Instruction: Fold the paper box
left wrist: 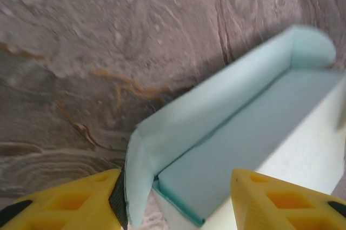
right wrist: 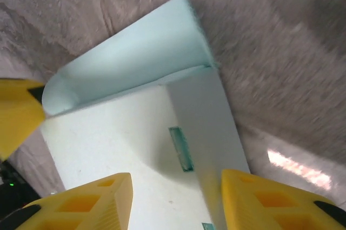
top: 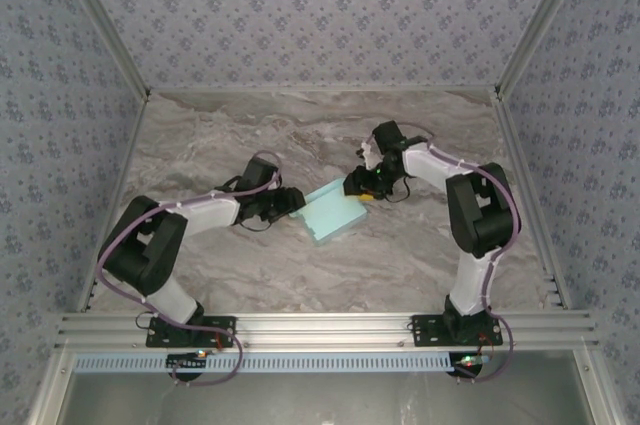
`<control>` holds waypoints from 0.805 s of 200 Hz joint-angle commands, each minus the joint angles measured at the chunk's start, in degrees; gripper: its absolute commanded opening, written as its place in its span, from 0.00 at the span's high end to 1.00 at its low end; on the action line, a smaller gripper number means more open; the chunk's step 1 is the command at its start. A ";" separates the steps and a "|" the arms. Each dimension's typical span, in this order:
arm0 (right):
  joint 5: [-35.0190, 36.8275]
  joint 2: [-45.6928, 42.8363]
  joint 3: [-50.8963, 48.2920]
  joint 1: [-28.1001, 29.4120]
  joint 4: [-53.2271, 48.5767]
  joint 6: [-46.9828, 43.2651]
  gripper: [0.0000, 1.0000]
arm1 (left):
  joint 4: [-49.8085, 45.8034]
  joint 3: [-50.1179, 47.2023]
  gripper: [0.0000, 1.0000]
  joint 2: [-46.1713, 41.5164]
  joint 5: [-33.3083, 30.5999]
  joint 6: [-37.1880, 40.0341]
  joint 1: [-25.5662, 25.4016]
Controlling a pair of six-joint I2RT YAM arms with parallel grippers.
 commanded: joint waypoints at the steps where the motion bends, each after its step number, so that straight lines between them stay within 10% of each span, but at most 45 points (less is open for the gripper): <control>1: 1.43 -5.23 -1.19 0.57 3.11 4.88 0.49 | -1.11 2.90 0.47 -0.22 0.12 0.13 1.31; 70: 17.74 3.12 9.89 1.09 -5.01 -7.46 0.50 | -11.45 5.90 0.47 0.75 -9.67 10.76 1.51; 161: 6.68 14.92 17.35 1.15 -3.46 -7.82 0.66 | -9.36 8.44 0.57 6.36 -5.62 11.90 1.46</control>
